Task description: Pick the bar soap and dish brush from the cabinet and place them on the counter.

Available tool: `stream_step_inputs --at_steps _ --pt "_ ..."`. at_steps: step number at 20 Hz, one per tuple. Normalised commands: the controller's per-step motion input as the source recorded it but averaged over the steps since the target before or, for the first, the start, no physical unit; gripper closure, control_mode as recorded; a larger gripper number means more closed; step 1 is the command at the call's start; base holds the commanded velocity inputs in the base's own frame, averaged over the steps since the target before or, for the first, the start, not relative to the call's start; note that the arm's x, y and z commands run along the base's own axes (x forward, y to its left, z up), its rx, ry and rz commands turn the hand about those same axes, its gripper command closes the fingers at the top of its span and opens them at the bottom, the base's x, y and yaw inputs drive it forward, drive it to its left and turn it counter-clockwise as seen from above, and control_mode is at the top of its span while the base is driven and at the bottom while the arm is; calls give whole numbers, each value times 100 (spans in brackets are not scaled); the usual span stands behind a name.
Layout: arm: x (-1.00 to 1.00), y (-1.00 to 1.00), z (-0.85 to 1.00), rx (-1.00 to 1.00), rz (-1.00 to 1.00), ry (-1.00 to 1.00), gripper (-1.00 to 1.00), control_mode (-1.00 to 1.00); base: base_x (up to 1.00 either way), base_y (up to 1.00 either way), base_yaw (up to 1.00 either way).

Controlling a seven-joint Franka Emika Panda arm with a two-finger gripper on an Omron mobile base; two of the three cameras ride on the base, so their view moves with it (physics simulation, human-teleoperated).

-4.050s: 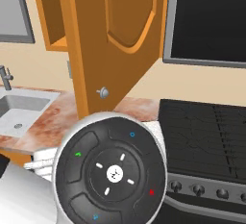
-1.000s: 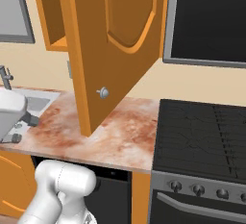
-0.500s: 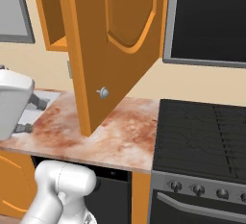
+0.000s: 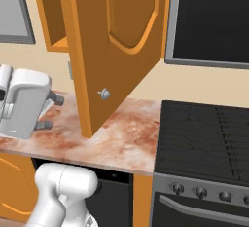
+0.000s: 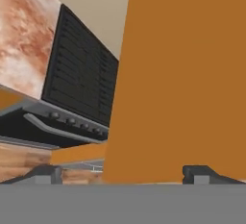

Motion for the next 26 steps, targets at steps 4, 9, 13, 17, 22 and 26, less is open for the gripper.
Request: stream_step_inputs --at_steps 4,9,13,17,22,26 --pt "3 -33 6 -8 1 -6 -100 -100 0 0 0" --pt "3 -26 8 -9 0 -3 -100 -100 0 0 0" --pt "7 -24 4 -8 0 -1 -100 -100 0 0 0" --pt "12 -25 1 -7 0 -2 -100 -100 0 0 0" --pt "16 -24 0 -7 0 -1 -100 -100 0 0 0" --pt "25 -24 0 -4 2 -2 -100 -100 0 0 0"
